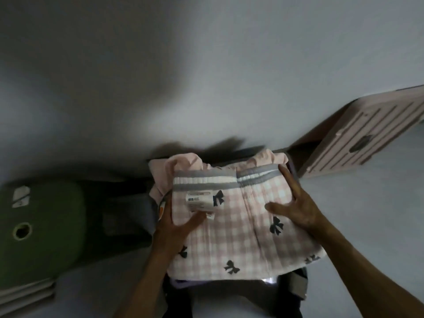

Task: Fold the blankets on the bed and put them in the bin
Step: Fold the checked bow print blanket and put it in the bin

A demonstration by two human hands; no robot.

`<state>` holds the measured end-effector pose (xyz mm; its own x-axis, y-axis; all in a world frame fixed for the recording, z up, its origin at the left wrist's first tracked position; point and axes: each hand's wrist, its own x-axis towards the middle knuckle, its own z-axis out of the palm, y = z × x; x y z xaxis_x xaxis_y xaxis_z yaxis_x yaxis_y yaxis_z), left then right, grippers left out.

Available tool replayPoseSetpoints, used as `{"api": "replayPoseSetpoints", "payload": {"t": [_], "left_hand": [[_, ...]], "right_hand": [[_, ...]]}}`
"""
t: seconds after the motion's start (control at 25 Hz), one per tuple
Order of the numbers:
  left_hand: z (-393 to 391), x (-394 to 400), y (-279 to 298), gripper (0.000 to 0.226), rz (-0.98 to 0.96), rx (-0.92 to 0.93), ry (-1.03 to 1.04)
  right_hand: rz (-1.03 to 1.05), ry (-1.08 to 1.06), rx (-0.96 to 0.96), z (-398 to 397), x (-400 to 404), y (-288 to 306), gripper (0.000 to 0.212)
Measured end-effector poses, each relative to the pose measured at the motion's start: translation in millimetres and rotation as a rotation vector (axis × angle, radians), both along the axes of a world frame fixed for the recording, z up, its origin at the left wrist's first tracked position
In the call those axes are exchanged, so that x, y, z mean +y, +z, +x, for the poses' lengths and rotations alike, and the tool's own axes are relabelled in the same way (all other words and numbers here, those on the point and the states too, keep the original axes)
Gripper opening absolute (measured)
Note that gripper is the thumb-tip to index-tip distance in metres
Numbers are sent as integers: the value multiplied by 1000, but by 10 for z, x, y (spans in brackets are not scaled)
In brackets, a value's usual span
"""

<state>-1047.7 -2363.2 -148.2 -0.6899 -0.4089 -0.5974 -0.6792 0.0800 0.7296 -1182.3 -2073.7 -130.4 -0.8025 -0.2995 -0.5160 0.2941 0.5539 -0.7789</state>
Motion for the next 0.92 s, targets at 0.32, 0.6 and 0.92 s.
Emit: {"api": "replayPoseSetpoints", "payload": {"t": [0.32, 0.6, 0.92], "left_hand": [[-57, 506, -2550, 66, 99, -143, 191], [-184, 525, -2926, 56, -140, -350, -34], [-183, 703, -2428, 95, -536, -380, -918]], "right_hand": [[-42, 3, -101, -231, 611, -2790, 97], [575, 173, 229, -150, 579, -3094, 82], [830, 655, 671, 450, 320, -3132, 64]]}}
